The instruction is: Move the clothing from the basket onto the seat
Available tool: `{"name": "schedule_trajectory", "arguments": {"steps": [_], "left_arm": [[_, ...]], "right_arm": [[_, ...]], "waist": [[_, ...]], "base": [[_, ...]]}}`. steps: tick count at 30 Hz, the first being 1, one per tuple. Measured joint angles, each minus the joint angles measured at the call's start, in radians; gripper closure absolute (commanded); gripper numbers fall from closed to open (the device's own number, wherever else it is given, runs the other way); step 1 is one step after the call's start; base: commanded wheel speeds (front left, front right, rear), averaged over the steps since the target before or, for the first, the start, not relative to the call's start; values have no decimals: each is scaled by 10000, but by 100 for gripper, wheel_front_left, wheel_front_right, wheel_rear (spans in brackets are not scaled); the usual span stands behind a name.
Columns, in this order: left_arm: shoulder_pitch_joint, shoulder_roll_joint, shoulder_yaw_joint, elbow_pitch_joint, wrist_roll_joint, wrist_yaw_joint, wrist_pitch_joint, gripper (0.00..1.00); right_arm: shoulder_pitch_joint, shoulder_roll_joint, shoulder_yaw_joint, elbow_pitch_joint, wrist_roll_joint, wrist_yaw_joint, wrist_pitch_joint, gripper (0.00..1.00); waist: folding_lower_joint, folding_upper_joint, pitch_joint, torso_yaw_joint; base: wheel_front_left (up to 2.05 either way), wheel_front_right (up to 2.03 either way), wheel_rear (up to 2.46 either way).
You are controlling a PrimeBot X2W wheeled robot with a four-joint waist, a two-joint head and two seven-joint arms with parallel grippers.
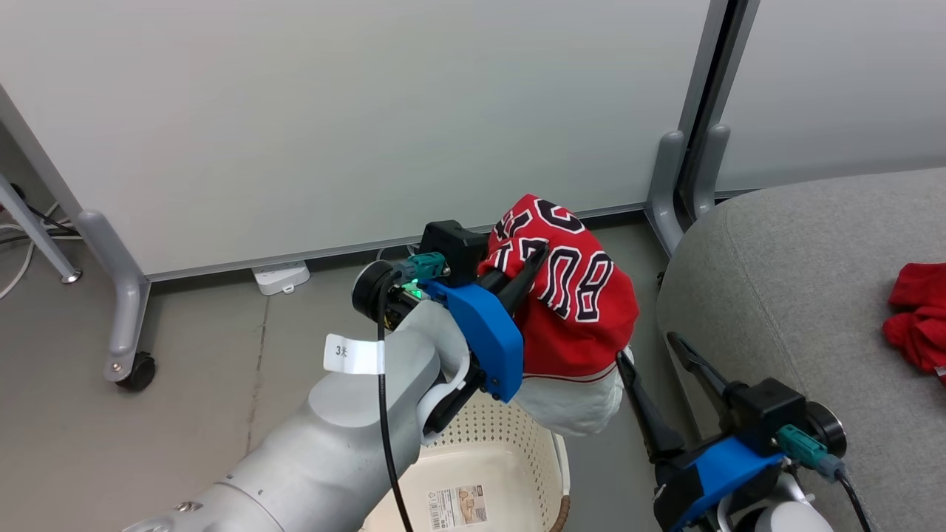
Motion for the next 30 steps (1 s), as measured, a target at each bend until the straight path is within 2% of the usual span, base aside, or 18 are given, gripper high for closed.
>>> {"name": "schedule_trajectory", "arguments": {"steps": [7, 16, 30], "left_arm": [[-147, -10, -347, 15, -207, 0, -136, 100], [-315, -15, -671, -13, -491, 0, -249, 100], [-378, -12, -997, -267, -779, -2, -301, 100]], "right_arm": [[-967, -117, 905, 800, 96, 0, 90, 0], [-2505, -105, 1672, 2661, 161, 0, -148, 0], [-4252, 199, 1755, 5544, -159, 0, -1110, 0]], "waist": [[1, 0, 191, -11], [1, 0, 344, 17], [1, -1, 464, 239]], "base": [[0, 0, 0], [0, 0, 0], [0, 0, 0]]}}
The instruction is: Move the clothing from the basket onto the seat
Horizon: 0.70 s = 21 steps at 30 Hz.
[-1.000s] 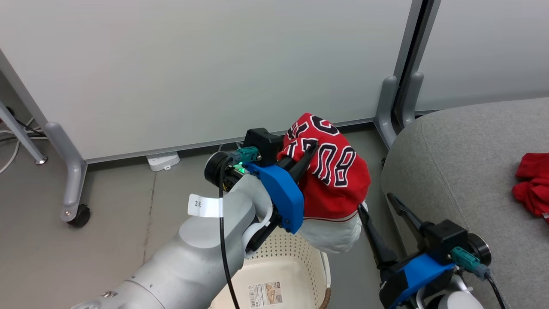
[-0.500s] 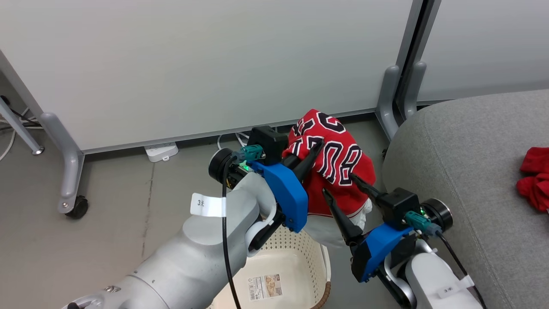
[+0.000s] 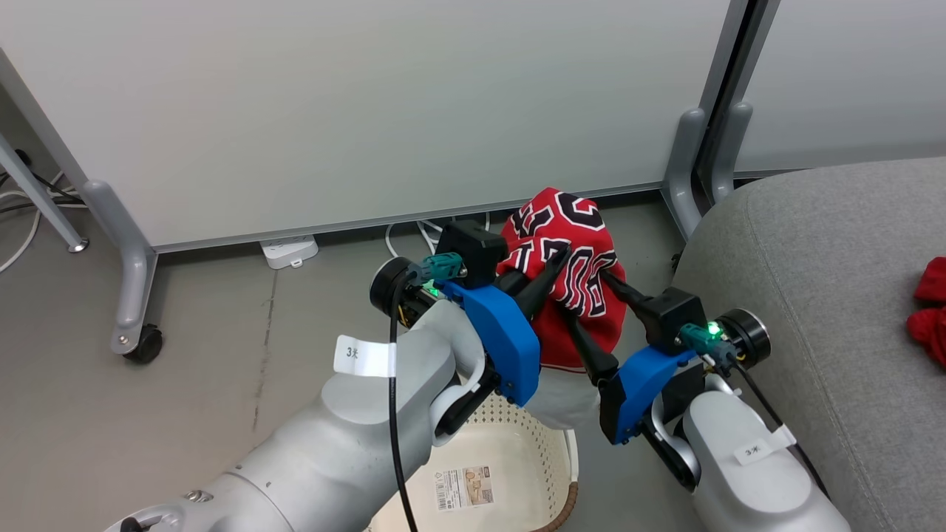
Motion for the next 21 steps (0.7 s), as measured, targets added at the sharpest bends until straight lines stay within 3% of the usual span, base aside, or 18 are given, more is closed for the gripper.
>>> {"name": "schedule_trajectory", "arguments": {"steps": [9, 10, 11, 12, 21], "left_arm": [[-1, 2, -90, -130, -86, 0, 12, 100], [-1, 0, -98, -136, -86, 0, 12, 100], [-1, 0, -102, -138, -86, 0, 12, 100], [-1, 0, -105, -140, -86, 0, 12, 100], [0, -2, -125, -23, -98, 0, -36, 100]], "right_arm": [[-611, 21, 660, 855, 1252, 0, -571, 0], [-658, 21, 738, 938, 1384, 0, -579, 58], [-714, 21, 819, 1032, 1486, 0, -612, 87], [-759, 21, 899, 1101, 1565, 0, -650, 100], [-948, 23, 1340, 1515, 2105, 0, -826, 100]], "waist": [[0, 0, -14, 63], [0, 0, -17, 63], [0, 0, -23, 61], [0, 0, -27, 57], [0, 0, -108, -74]], "base": [[0, 0, 0], [0, 0, 0], [0, 0, 0], [0, 0, 0], [0, 0, 0]]}}
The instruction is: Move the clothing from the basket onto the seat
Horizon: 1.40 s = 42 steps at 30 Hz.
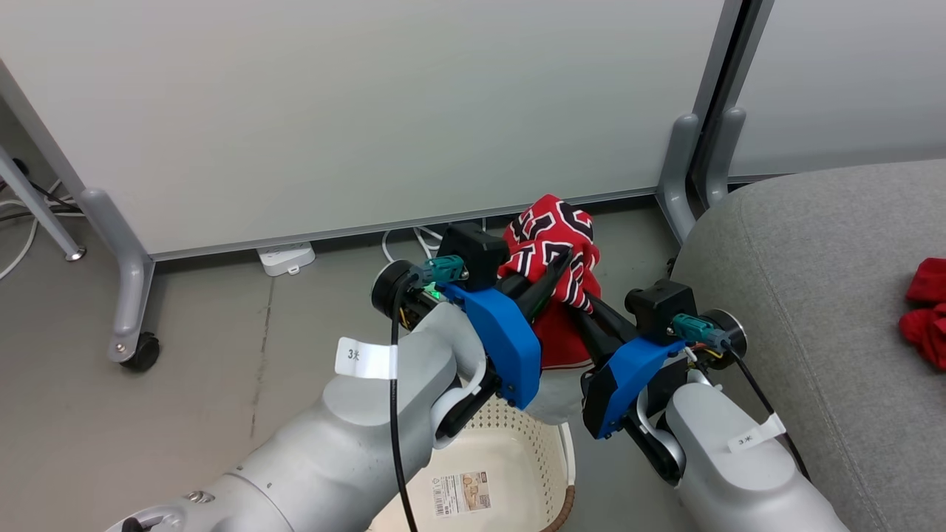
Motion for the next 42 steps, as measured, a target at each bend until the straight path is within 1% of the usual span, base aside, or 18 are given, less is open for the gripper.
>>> {"name": "schedule_trajectory", "arguments": {"steps": [10, 28, 29, 32, 33, 38, 42], "left_arm": [[5, -2, -25, 127, -75, 0, -69, 100], [14, -2, -31, 146, -86, 0, -81, 100], [19, -2, -31, 148, -84, 0, -88, 86], [68, -4, -31, 96, 50, 0, -188, 10], [99, -6, -29, 96, 119, 0, -236, 0], [627, 146, 10, -105, 410, 0, -374, 0], [1301, 453, 750, -660, 972, 0, -395, 0]], "right_arm": [[-53, 2, 119, 257, 238, 0, -100, 100], [-112, 4, 226, 324, 428, 0, -134, 100], [-112, 4, 221, 313, 428, 0, -134, 100], [-109, 4, 180, 265, 428, 0, -134, 100], [-106, 4, 153, 242, 428, 0, -134, 100], [-82, 4, -59, 61, 428, 0, -132, 100], [-19, 4, -328, -102, 405, 0, -132, 100]], "waist": [[0, 0, -80, -101], [0, 0, -191, -118], [0, 0, -194, -121], [0, 0, -192, -134], [-1, 0, -190, -139], [0, 0, -167, -144], [-1, 0, -112, -109]], "base": [[0, 0, 0], [0, 0, 0], [0, 0, 0], [0, 0, 0], [0, 0, 0], [0, 0, 0], [0, 0, 0]]}}
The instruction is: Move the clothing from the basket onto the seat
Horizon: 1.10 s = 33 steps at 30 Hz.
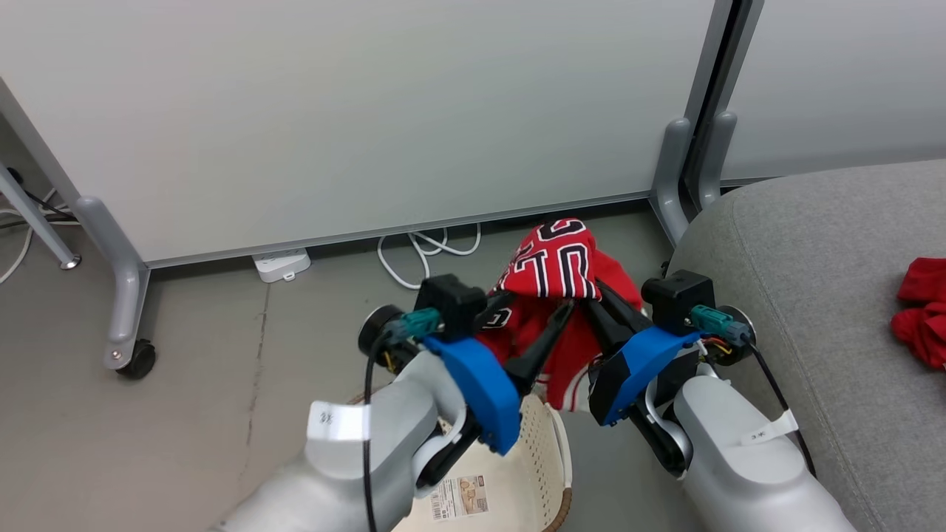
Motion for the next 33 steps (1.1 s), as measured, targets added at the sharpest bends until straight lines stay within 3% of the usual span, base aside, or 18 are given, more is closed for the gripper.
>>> {"name": "schedule_trajectory", "arguments": {"steps": [11, 21, 27, 33], "left_arm": [[2760, 871, 3269, -1965, 3085, 19, 0, 0], [4854, 1034, 6011, -3331, 5300, 50, 0, 0], [5593, 840, 7051, -3591, 5952, 48, 0, 0], [5815, 631, 7402, -3655, 6282, 33, 0, 0]], "right_arm": [[146, -2, -771, -293, -472, 0, 0, 100], [344, -2, -1147, -441, -704, 0, 0, 100], [462, -2, -1287, -502, -794, 0, 0, 100], [509, -2, -1363, -506, -823, 0, 0, 100]], "waist": [[0, 0, 228, 156], [0, 0, 249, 195], [0, 0, 232, 215], [0, 0, 205, 240]], "base": [[0, 0, 0], [0, 0, 0], [0, 0, 0], [0, 0, 0]]}}
